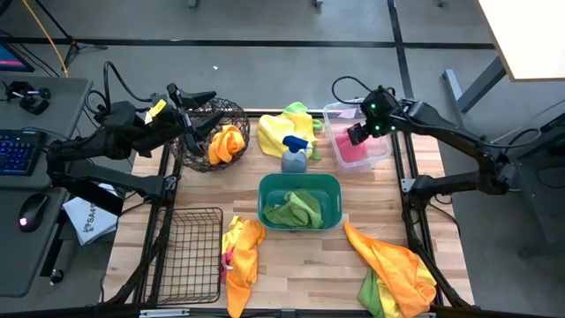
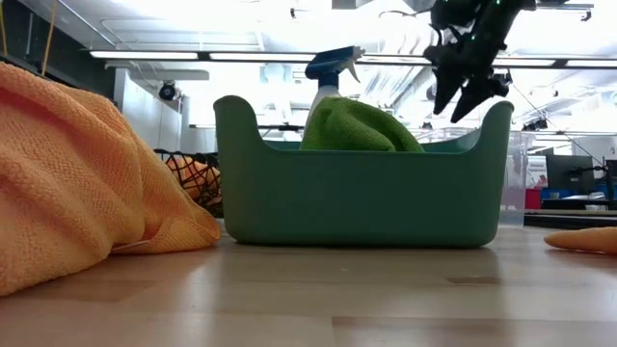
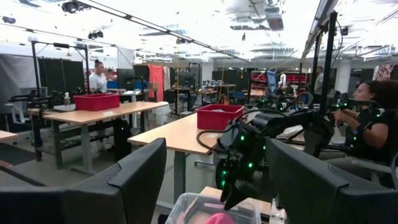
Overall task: Sort microfiber towel by color & place in baskets
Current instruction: Put the orange towel into the circular wire basket
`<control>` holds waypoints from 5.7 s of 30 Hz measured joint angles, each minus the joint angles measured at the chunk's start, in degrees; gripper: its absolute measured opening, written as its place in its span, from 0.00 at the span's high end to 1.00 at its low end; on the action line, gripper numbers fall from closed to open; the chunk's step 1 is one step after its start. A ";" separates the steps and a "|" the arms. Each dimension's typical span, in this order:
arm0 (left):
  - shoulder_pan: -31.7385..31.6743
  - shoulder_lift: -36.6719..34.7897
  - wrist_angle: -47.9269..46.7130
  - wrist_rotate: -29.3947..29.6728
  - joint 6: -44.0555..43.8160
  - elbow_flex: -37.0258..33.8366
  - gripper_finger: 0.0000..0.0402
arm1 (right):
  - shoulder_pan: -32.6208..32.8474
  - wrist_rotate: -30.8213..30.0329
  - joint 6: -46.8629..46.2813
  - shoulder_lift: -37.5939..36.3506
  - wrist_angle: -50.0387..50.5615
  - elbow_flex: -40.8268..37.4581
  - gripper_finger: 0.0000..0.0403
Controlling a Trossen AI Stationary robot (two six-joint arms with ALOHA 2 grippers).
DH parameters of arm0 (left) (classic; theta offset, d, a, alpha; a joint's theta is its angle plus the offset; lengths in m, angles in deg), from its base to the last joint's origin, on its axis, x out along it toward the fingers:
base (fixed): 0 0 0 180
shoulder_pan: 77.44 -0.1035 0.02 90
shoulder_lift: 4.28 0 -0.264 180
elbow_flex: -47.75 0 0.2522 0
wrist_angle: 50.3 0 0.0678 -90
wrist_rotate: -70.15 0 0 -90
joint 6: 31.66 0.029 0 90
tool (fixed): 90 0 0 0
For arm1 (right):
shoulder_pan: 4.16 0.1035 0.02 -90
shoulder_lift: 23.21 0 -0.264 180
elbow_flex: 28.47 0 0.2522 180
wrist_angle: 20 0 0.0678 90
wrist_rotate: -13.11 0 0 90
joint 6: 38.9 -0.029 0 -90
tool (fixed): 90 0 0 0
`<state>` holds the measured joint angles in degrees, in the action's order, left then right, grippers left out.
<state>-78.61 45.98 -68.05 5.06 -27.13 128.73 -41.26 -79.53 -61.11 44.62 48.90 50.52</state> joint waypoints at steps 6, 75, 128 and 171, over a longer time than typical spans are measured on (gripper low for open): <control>0.00 0.21 -0.73 0.05 0.00 0.00 0.34 | 0.75 11.47 1.36 -0.57 4.59 6.17 0.22; 14.98 52.61 -54.76 -42.72 -49.80 8.61 0.58 | 66.73 -1.52 -41.79 -8.66 -7.59 -14.95 0.20; 1.91 44.11 -58.88 -39.79 -27.89 8.11 0.52 | 66.72 -10.92 -46.80 -8.63 -6.94 -14.93 0.20; -10.79 19.40 -66.94 -7.82 -8.10 43.32 1.00 | 66.71 -12.23 -49.86 -8.66 -6.48 -14.93 0.20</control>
<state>-89.40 65.38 -134.99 -2.76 -35.23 172.05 25.45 -91.76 -110.97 35.97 42.42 35.59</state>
